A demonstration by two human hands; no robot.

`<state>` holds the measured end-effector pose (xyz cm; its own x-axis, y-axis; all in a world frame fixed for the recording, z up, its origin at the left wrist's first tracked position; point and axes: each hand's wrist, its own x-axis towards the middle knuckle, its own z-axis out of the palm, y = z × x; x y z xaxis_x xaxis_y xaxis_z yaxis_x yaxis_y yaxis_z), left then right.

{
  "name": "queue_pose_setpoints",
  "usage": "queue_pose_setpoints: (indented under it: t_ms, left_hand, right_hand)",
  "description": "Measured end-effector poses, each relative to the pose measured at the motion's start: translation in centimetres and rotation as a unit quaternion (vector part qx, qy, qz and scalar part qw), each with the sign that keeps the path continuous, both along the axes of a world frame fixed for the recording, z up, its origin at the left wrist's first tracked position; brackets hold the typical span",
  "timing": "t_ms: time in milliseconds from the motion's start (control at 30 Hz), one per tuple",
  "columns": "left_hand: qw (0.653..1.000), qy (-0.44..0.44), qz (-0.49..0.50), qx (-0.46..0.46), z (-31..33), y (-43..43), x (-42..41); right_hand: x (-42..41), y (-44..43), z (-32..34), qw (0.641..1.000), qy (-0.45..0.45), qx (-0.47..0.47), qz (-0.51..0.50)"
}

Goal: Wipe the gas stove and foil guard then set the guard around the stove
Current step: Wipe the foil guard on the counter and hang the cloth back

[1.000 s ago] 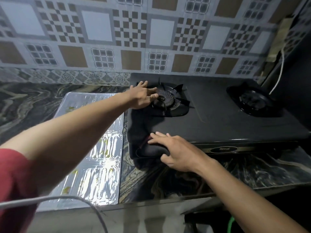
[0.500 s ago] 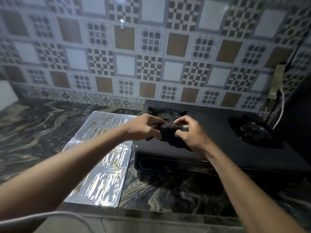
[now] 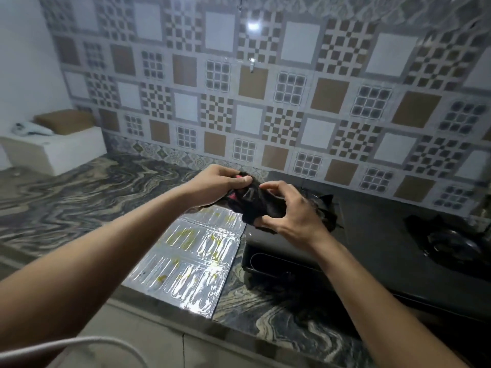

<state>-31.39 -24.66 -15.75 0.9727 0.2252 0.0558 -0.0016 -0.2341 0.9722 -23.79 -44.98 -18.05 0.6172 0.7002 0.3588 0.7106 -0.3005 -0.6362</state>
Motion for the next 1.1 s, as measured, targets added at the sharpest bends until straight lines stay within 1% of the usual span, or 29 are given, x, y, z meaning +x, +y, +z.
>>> queue_pose_setpoints:
  t_ms: [100,200,233,367,467,500,600,633,700,767,833,933,1000,1100]
  left_hand:
    - [1.000,0.007,0.002,0.016,-0.3,2.5,-0.4]
    - [1.000,0.014,-0.006,-0.010,-0.6,4.8,-0.7]
    - [1.000,0.014,-0.018,-0.006,-0.7,5.7,-0.7]
    - [0.992,-0.012,-0.049,0.113,-2.2,10.2,0.8]
    - [0.988,-0.049,-0.026,0.141,-3.4,13.9,2.7]
    - [0.989,-0.057,-0.019,0.135,-3.7,15.2,3.3]
    - [0.996,-0.048,-0.020,0.072,-4.7,19.2,5.2]
    - [0.997,-0.041,-0.022,0.061,-5.1,20.3,5.9]
    - [0.997,-0.034,-0.031,0.068,-5.9,22.3,7.2]
    - [0.997,-0.021,-0.035,0.068,-6.9,23.9,8.4]
    - [0.998,0.007,-0.038,0.047,-8.0,25.3,9.4]
    - [0.999,0.040,-0.023,0.004,-9.7,26.9,10.9]
    - [0.999,0.049,-0.009,-0.015,-10.5,27.8,11.6]
    - [0.998,0.060,0.004,-0.035,-11.7,29.1,12.7]
  right_hand:
    - [0.2,2.3,0.0,1.000,0.013,0.017,-0.001]
    - [0.7,5.0,-0.2,0.997,0.052,0.055,0.005]
    - [0.9,6.1,-0.3,0.996,0.059,0.065,0.004]
    - [2.7,11.0,-1.0,0.993,0.076,0.088,-0.013]
    - [4.7,15.0,-1.9,0.991,0.112,0.076,-0.023]
    - [5.2,16.1,-2.3,0.988,0.135,0.075,-0.017]
    - [5.9,18.8,-3.3,0.976,0.211,0.051,0.017]
    - [6.1,19.7,-3.6,0.975,0.218,0.032,0.019]
    - [6.3,21.6,-4.5,0.979,0.202,0.007,-0.006]
    - [6.8,23.7,-5.7,0.977,0.203,0.040,-0.049]
    - [7.5,25.6,-6.8,0.969,0.216,0.082,-0.091]
    - [8.7,27.8,-8.2,0.949,0.267,0.125,-0.110]
    - [9.4,28.9,-8.9,0.941,0.290,0.126,-0.119]
    - [10.8,30.3,-9.8,0.938,0.301,0.113,-0.131]
